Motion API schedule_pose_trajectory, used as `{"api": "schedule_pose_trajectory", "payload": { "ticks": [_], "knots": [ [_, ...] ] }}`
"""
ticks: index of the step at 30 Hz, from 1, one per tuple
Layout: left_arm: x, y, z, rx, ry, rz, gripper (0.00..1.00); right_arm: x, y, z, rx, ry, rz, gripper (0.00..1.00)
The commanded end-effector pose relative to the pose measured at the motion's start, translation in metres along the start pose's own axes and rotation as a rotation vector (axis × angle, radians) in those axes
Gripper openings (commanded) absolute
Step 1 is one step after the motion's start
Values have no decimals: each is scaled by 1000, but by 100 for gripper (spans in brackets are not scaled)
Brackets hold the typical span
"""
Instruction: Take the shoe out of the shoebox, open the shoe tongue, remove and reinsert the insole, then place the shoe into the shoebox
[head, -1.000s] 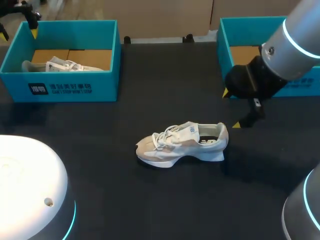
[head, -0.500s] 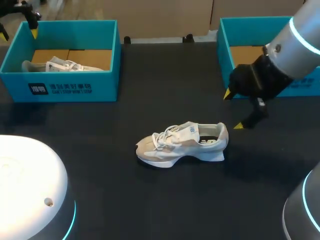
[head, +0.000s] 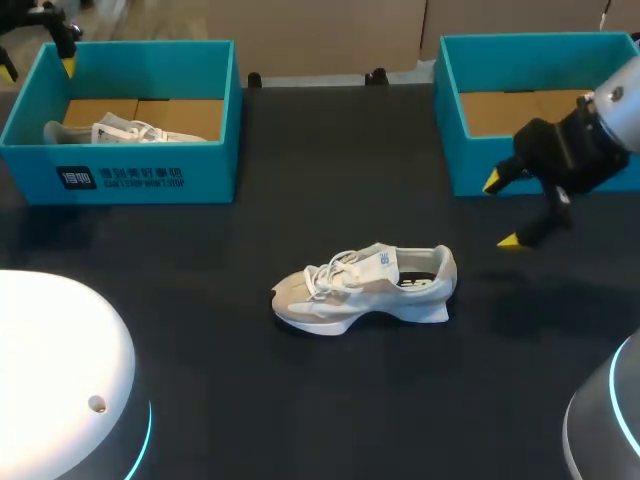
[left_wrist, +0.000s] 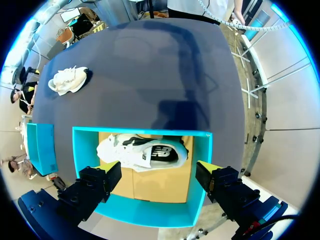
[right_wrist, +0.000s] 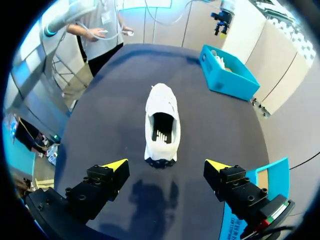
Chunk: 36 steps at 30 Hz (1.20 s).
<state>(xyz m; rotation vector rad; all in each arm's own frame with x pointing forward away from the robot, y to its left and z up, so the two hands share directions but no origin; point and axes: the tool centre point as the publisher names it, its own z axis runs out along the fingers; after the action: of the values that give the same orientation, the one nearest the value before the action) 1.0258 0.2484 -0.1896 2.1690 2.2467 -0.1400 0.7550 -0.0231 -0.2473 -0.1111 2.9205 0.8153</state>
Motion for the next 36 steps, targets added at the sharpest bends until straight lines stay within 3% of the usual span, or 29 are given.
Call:
{"api": "schedule_pose_trajectory", "payload": {
  "ticks": [1, 6, 16, 24, 36],
  "knots": [
    [0, 0, -1, 1, 3, 1, 100, 4, -15, -2, -101, -21, 14, 100],
    [0, 0, -1, 1, 3, 1, 100, 9, -30, 5, -203, -23, 66, 100],
    [0, 0, -1, 1, 3, 1, 100, 21, -55, 29, -265, -10, 72, 100],
    [0, 0, -1, 1, 3, 1, 100, 27, -62, 48, -357, -27, -16, 100],
    [0, 0, -1, 1, 3, 1, 100, 22, -77, 72, -426, -20, 36, 100]
  ]
}}
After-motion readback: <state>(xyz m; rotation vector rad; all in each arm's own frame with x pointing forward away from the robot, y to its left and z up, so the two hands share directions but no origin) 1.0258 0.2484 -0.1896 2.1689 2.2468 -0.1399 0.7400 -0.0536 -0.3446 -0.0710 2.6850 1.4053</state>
